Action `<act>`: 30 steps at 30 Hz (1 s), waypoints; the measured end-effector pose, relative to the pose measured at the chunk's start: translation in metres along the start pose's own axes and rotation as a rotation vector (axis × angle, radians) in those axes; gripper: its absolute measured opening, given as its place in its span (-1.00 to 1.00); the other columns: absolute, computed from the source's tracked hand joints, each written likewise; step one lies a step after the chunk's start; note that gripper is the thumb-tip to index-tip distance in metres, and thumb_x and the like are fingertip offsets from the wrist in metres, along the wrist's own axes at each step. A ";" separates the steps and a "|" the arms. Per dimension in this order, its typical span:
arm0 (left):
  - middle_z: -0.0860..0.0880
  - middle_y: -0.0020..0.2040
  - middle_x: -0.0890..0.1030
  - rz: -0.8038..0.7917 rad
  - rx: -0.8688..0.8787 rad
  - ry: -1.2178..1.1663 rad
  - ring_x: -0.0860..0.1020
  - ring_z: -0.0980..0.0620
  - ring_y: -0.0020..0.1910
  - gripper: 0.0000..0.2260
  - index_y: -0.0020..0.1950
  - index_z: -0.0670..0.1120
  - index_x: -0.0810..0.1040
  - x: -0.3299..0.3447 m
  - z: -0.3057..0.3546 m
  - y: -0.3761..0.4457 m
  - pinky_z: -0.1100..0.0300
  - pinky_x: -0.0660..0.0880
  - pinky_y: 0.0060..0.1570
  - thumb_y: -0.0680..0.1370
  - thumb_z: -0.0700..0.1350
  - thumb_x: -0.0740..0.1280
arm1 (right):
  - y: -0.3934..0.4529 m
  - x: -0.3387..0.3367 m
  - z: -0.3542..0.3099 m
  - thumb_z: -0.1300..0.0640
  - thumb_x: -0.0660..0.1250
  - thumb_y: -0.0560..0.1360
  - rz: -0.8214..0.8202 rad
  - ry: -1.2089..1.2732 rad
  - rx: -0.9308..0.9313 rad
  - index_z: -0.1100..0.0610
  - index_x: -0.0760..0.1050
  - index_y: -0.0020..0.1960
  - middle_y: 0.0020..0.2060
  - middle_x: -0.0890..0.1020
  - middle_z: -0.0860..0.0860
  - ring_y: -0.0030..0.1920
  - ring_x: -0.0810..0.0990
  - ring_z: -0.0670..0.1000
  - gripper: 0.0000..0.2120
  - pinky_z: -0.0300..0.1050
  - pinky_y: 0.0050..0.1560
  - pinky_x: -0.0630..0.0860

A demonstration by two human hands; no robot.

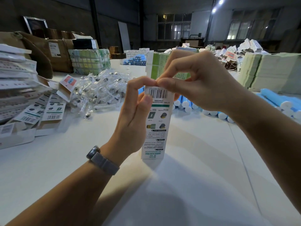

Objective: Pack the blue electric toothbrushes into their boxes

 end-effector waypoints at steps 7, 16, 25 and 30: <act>0.08 -0.04 0.63 0.048 -0.079 -0.096 0.60 -0.30 -0.10 -0.83 0.25 -0.02 0.25 -0.003 -0.006 0.000 -0.37 0.56 -0.14 0.69 -0.21 0.01 | -0.008 0.016 0.015 0.20 0.46 0.49 0.190 0.127 0.082 0.07 0.55 0.13 -0.04 0.59 -0.03 -0.04 0.59 -0.02 -0.76 0.01 -0.03 0.63; 0.12 -0.06 0.59 0.087 -0.033 -0.024 0.64 -0.19 -0.15 -0.85 0.21 0.03 0.26 -0.004 -0.009 0.000 -0.32 0.60 -0.19 0.71 -0.20 0.03 | -0.011 0.022 0.018 0.23 0.48 0.47 0.296 0.256 0.062 0.04 0.57 -0.03 -0.09 0.58 -0.10 -0.03 0.60 0.05 -0.84 -0.04 -0.09 0.62; 0.15 -0.02 0.59 0.091 -0.020 -0.024 0.65 -0.15 -0.13 -0.84 0.22 -0.01 0.25 0.000 -0.008 -0.002 -0.31 0.61 -0.19 0.71 -0.22 0.01 | -0.015 0.025 0.018 0.27 0.46 0.48 0.337 0.325 0.072 0.04 0.58 -0.04 -0.08 0.57 -0.03 -0.01 0.58 -0.05 -0.83 -0.05 -0.23 0.64; 0.08 -0.06 0.59 0.088 -0.005 -0.055 0.65 0.00 -0.20 -0.88 0.19 -0.02 0.26 -0.003 -0.012 -0.001 0.04 0.63 -0.24 0.71 -0.20 0.02 | -0.014 0.027 0.015 0.24 0.43 0.51 0.314 0.224 0.084 0.09 0.55 -0.03 -0.05 0.54 -0.01 0.00 0.58 -0.04 -0.90 -0.16 -0.23 0.62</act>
Point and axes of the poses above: each hand's wrist, its own y-axis towards the middle knuckle, its own x-axis out of the palm, z = x × y, the point moved 5 cm from there along y, towards the middle knuckle
